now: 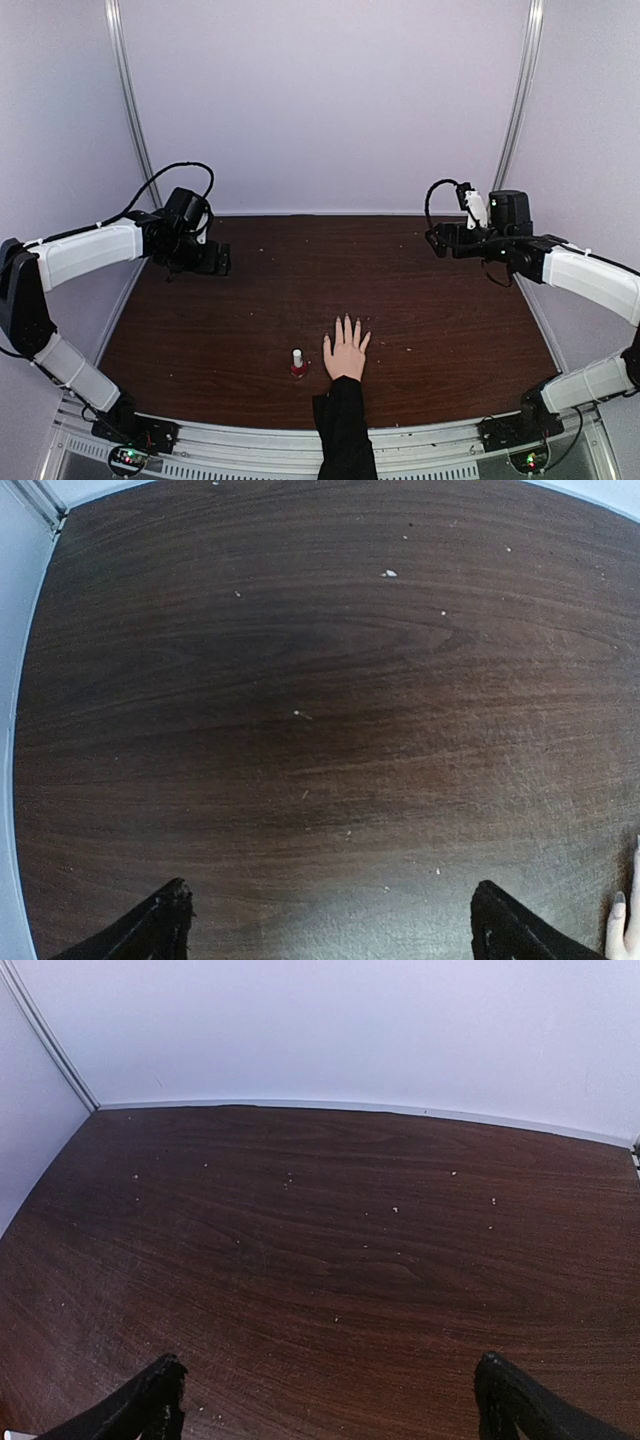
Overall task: Paint the nails
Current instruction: Pick up the nail polish bottle from the center of the board.
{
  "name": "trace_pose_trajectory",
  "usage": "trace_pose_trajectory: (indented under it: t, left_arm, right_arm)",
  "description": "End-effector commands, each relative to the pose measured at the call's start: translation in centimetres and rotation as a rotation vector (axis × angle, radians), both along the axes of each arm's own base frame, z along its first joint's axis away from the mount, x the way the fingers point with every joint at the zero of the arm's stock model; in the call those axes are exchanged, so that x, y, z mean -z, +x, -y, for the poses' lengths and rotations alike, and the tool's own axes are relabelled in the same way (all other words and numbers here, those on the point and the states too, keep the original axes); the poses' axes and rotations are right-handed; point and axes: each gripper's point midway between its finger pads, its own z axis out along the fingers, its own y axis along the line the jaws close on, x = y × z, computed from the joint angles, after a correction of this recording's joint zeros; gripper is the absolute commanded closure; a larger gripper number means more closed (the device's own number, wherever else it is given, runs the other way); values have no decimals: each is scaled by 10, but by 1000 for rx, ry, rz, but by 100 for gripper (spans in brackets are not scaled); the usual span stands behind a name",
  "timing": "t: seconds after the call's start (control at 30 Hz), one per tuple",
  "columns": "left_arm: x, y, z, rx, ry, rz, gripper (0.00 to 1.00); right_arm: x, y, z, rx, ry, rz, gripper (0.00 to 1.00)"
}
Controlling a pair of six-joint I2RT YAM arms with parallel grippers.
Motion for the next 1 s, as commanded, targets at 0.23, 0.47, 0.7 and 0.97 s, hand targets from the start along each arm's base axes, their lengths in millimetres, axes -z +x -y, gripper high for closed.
trace_pose_trajectory:
  t: [0.23,0.47,0.7,0.97]
  left_arm:
    - [-43,-31,27,193,-48,39,2]
    - [-52,-73,69,457,10,-52,2]
    - [-41,-129,128,792,-11,-140,3]
    - [-33,-174,166,1060,-4,-137,8]
  right_arm:
    - [1,-8,-26,-134,13,38,0]
    - [0,-29,-65,-327,109,44,0]
    - [7,-49,-92,-432,65,18,0]
    - [0,-56,-96,-470,90,24,0]
